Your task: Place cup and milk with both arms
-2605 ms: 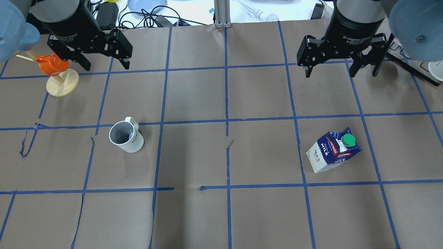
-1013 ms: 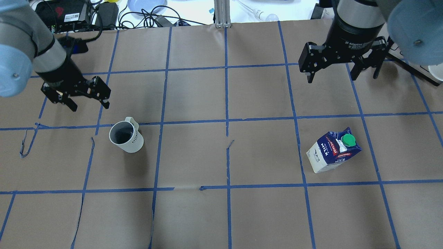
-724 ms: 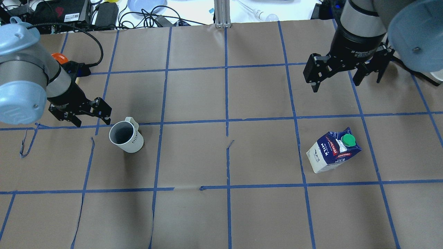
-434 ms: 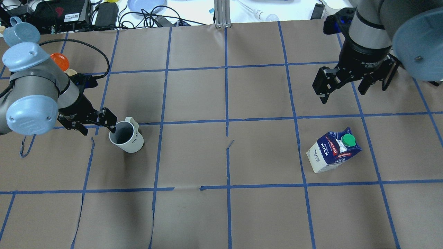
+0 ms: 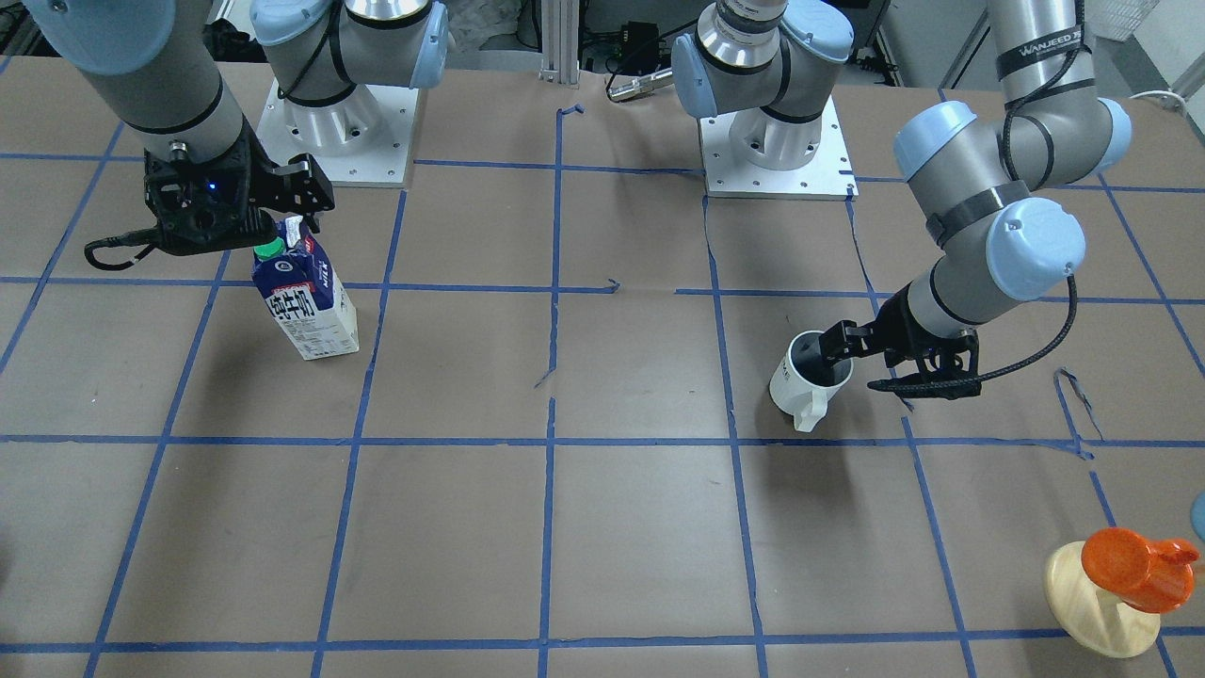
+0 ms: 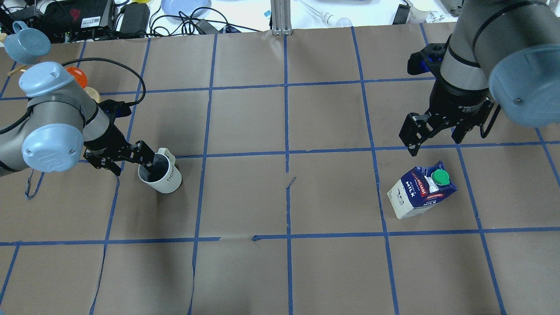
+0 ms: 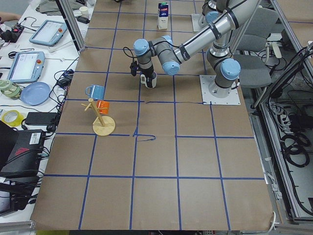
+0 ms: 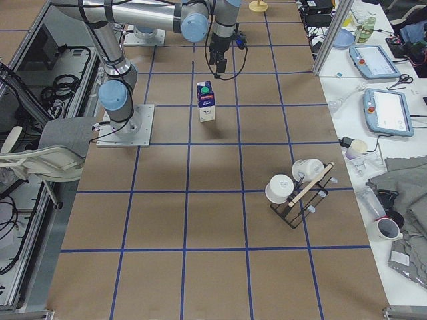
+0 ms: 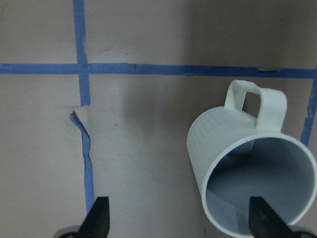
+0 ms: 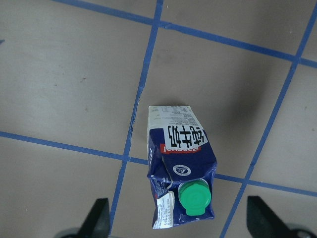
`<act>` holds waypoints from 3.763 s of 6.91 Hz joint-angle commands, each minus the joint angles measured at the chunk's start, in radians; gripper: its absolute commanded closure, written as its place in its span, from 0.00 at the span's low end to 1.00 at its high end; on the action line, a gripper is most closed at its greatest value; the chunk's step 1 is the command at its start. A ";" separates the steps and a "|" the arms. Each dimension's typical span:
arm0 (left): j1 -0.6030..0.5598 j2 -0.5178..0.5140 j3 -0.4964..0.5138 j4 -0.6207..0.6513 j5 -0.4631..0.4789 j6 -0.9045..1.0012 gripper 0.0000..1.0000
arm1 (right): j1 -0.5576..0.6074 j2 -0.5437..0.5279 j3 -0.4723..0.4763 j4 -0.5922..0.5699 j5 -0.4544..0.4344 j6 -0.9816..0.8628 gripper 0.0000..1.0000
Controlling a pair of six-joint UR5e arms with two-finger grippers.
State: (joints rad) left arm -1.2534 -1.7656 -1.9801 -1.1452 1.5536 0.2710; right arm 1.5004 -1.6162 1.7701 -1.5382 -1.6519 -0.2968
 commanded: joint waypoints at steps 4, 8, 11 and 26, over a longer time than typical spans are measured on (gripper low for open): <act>-0.041 -0.017 -0.006 0.015 0.000 -0.110 1.00 | -0.031 -0.014 0.066 -0.120 0.004 0.004 0.04; -0.162 -0.020 0.151 0.009 -0.079 -0.209 1.00 | -0.085 -0.060 0.144 -0.117 0.018 -0.012 0.04; -0.369 -0.144 0.340 -0.031 -0.079 -0.434 1.00 | -0.098 -0.064 0.173 -0.118 0.046 -0.015 0.04; -0.609 -0.280 0.443 0.092 0.012 -0.566 0.00 | -0.111 0.095 -0.033 -0.123 0.049 0.089 0.57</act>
State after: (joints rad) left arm -1.8707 -2.0874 -1.5319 -1.0412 1.5548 -0.3035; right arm 1.3857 -1.5892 1.8271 -1.6799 -1.6044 -0.2456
